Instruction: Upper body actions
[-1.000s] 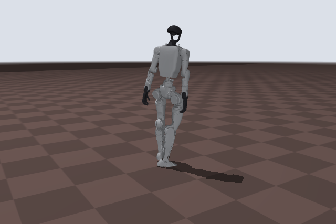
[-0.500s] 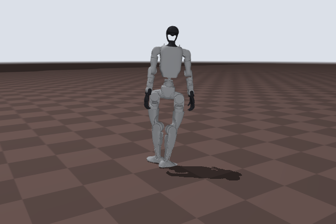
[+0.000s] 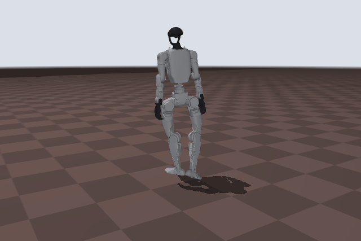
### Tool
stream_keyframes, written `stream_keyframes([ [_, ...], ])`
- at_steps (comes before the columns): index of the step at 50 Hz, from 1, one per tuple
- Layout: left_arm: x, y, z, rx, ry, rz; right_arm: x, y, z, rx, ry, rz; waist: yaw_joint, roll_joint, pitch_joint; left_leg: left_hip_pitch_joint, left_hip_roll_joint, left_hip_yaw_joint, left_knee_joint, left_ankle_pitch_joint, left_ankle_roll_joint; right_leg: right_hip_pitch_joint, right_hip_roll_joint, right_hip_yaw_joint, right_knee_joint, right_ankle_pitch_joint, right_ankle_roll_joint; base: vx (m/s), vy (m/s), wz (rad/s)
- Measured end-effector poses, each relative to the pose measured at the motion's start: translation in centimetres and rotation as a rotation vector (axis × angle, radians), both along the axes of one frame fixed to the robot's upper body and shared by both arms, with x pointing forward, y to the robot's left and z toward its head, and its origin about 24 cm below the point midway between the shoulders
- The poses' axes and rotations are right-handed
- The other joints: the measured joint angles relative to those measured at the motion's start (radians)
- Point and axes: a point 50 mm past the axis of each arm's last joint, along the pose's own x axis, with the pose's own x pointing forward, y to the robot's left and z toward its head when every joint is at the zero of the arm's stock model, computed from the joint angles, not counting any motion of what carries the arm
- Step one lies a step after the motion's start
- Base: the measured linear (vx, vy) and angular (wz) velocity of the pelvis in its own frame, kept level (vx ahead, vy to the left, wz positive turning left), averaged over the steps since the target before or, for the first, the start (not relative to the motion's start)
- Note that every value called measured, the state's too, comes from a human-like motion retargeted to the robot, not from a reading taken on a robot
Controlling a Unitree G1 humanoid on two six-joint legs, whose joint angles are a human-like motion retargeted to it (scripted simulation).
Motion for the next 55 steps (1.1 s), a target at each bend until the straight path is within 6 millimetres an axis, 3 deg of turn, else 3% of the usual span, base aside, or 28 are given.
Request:
stream_keyframes([
  [3, 0.7, 0.5, 0.1, 0.005, -0.007, -0.012, -0.5, 0.1, 0.0, -0.007, 0.017, -0.010, -0.009, -0.010, 0.022, -0.003, -0.005, -0.038, -0.003, 0.003, 0.015, -0.114, -0.051, 0.261, 0.157, -0.041, 0.079, 0.12, -0.01, 1.03],
  [5, 0.8, 0.8, 0.2, 0.012, -0.008, -0.010, -0.7, 0.3, 0.0, -0.006, 0.026, -0.007, -0.016, -0.021, 0.029, -0.015, -0.008, -0.061, 0.000, 0.006, 0.024, -0.187, -0.040, 0.420, 0.195, -0.071, 0.117, 0.10, -0.08, 1.12],
  [10, 0.5, 1.1, 0.2, 0.005, 0.011, -0.019, -0.9, 0.6, -0.1, 0.002, 0.025, 0.000, -0.047, -0.039, 0.044, -0.037, -0.018, -0.132, 0.010, 0.015, 0.039, -0.227, -0.004, 0.489, 0.088, -0.142, 0.149, 0.08, -0.10, 1.15],
  [16, -0.7, 0.7, 0.1, -0.022, 0.038, 0.005, -0.1, 0.7, -0.1, 0.012, 0.005, 0.012, -0.046, -0.102, 0.053, -0.038, -0.093, -0.190, 0.003, 0.016, 0.049, -0.314, 0.021, 0.751, -0.111, -0.227, 0.192, 0.07, -0.09, 0.71],
  [20, -1.9, 0.5, 0.1, -0.041, 0.078, 0.003, 0.8, 1.1, -0.1, 0.036, -0.021, 0.017, -0.064, -0.127, 0.060, -0.016, -0.133, -0.248, 0.005, 0.013, 0.051, -0.323, 0.038, 0.890, -0.226, -0.147, 0.162, 0.09, -0.08, 0.93],
  [24, -2.6, 0.1, 0.0, -0.057, 0.114, -0.024, 0.9, 1.4, -0.2, 0.055, -0.026, 0.018, -0.059, -0.130, 0.036, -0.018, -0.150, -0.292, 0.012, 0.011, 0.050, -0.258, 0.016, 0.676, -0.270, -0.184, 0.154, 0.05, -0.07, 0.75],
  [27, -2.7, -0.6, -0.1, -0.074, 0.112, -0.004, 1.6, 1.3, -0.1, 0.058, -0.044, 0.034, -0.001, -0.120, 0.025, -0.007, -0.144, -0.272, 0.010, 0.005, 0.042, -0.250, 0.022, 0.701, -0.271, -0.191, 0.152, 0.06, -0.04, -0.12],
  [38, -3.4, -1.2, -0.1, -0.072, 0.136, -0.010, 2.8, 2.2, -0.2, 0.096, -0.080, 0.059, -0.015, -0.113, -0.031, -0.014, -0.133, -0.343, 0.019, -0.005, 0.035, -0.213, 0.051, 0.655, -0.292, -0.222, 0.125, 0.04, -0.08, 0.36],
  [55, -3.6, -1.5, -0.2, -0.090, 0.135, 0.007, -0.8, 1.5, -0.2, 0.061, 0.072, 0.051, -0.013, -0.112, -0.059, -0.003, -0.122, -0.372, 0.015, -0.032, 0.036, -0.193, 0.072, 0.637, -0.294, -0.240, 0.103, 0.01, -0.02, 0.06],
])
